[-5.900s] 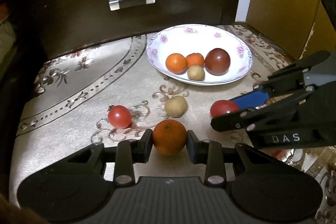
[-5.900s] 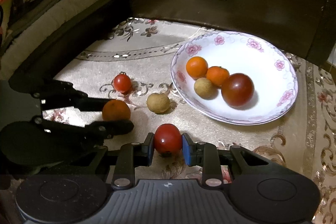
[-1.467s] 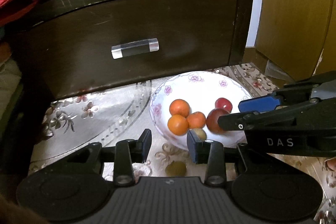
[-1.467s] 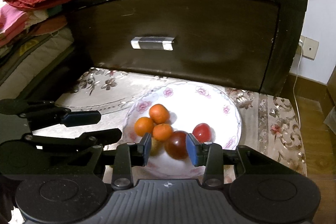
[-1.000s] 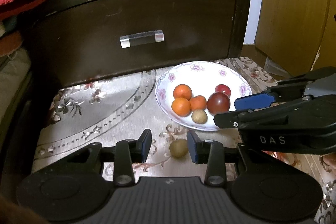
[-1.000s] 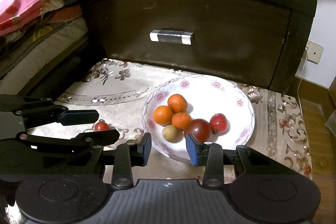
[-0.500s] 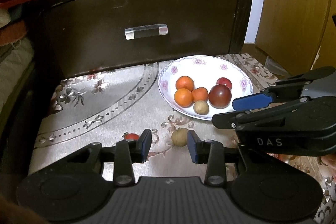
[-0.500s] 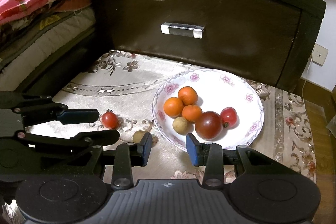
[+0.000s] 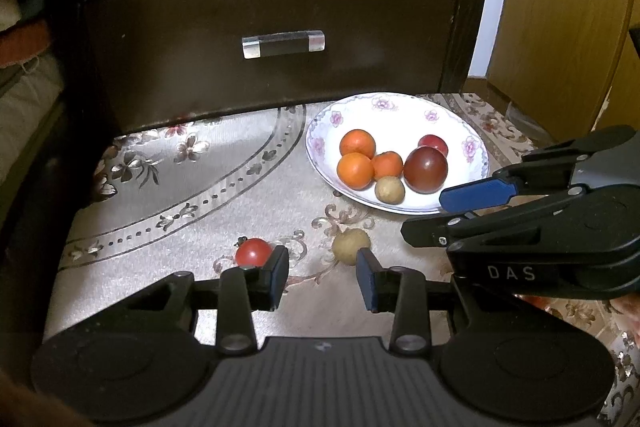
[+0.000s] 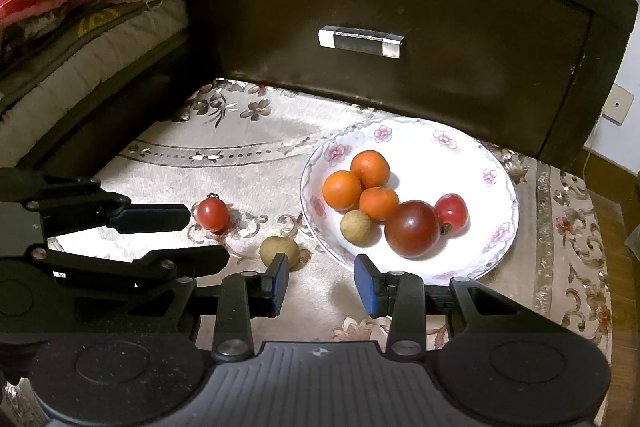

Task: Organize fruits
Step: 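Withdraw both tools from the bowl back over the remaining fruits, then grasp the last red cherry tomato with the left tool while the right tool grasps the tan fruit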

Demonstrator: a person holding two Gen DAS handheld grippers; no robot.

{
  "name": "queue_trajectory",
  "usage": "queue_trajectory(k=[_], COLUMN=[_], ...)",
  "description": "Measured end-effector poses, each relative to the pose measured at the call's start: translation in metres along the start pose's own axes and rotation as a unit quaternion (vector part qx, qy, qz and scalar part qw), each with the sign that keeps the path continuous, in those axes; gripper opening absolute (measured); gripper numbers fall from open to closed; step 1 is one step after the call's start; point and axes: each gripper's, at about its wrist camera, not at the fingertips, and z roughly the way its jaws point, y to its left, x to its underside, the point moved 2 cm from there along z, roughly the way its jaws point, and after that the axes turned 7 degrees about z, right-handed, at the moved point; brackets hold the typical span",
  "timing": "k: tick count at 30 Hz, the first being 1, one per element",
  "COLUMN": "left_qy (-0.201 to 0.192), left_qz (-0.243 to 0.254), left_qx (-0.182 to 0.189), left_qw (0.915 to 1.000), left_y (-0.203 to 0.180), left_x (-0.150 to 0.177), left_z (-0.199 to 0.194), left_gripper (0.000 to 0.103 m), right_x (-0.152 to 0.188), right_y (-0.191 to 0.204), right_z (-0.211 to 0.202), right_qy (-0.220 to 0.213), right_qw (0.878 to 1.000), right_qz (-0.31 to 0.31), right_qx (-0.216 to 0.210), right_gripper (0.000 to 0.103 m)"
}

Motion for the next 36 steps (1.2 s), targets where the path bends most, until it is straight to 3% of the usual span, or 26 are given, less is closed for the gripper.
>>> queue_trajectory(k=[20, 36], left_qy=[0.015, 0.015], left_qz=[0.020, -0.008], left_qx=[-0.003, -0.023], left_qw=[0.9997, 0.9996], left_y=[0.012, 0.042], left_x=[0.013, 0.012], left_z=[0.008, 0.029], left_gripper=[0.043, 0.044], right_x=[0.006, 0.005], right_y=[-0.001, 0.013], right_z=[0.016, 0.049], right_qy=[0.018, 0.036], right_qw=[0.999, 0.997], right_qz=[-0.004, 0.000], right_qx=[-0.026, -0.068], right_gripper=[0.035, 0.035])
